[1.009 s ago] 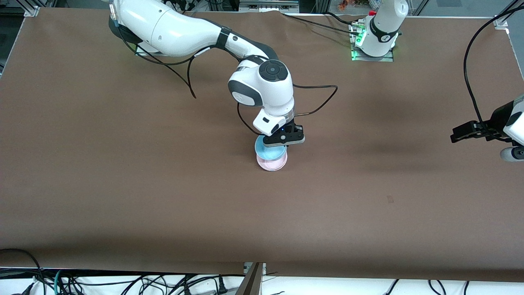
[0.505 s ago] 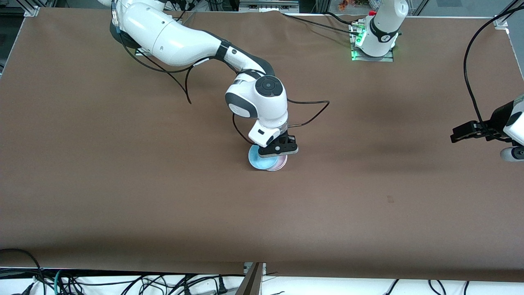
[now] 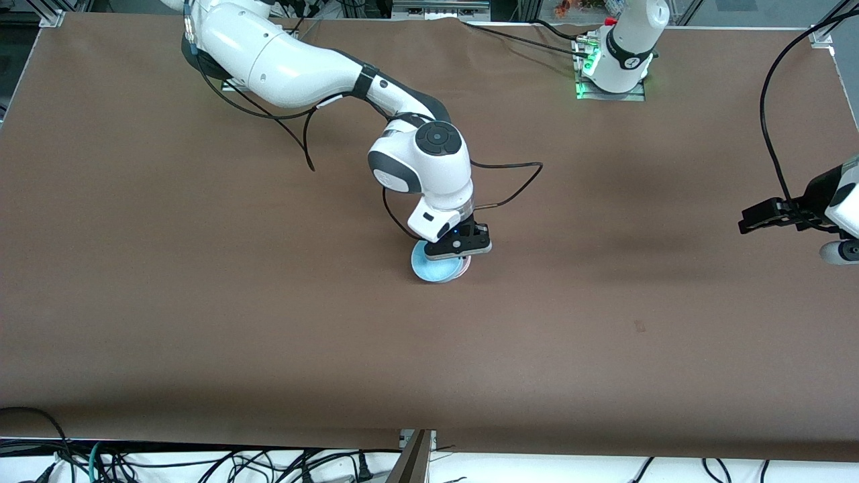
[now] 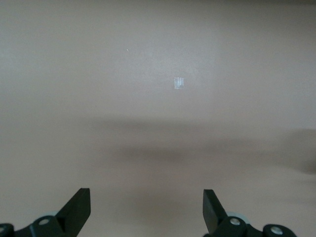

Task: Stack pink and blue bowls on white bowl
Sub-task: 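Lower the blue bowl into the pink bowl with the right gripper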

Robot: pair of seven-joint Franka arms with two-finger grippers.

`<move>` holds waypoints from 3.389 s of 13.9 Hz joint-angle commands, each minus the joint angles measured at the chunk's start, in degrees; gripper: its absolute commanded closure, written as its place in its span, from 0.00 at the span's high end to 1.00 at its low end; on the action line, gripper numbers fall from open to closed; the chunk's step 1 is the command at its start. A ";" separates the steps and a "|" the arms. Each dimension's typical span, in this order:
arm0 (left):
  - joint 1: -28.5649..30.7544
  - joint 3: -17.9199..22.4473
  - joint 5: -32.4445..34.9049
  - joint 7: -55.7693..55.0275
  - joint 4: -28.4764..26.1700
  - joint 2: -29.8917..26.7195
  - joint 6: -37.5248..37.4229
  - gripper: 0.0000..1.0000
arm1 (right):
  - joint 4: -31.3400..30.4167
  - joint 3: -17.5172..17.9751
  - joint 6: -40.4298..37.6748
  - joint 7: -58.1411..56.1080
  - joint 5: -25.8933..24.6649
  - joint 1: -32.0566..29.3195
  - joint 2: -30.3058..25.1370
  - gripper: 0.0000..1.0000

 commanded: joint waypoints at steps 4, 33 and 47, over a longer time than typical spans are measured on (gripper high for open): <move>0.22 0.05 -1.22 -0.14 1.96 0.83 -1.30 1.00 | 2.28 -0.13 1.86 -0.66 -0.95 1.67 2.04 0.00; 0.31 0.23 -2.28 -0.14 1.96 1.01 -1.30 1.00 | 1.04 -2.86 4.67 -3.21 -0.86 1.85 4.50 0.44; 0.31 0.40 -2.28 -0.32 2.14 1.27 -1.30 1.00 | 0.61 -0.74 4.58 -3.29 -0.94 0.00 4.32 0.04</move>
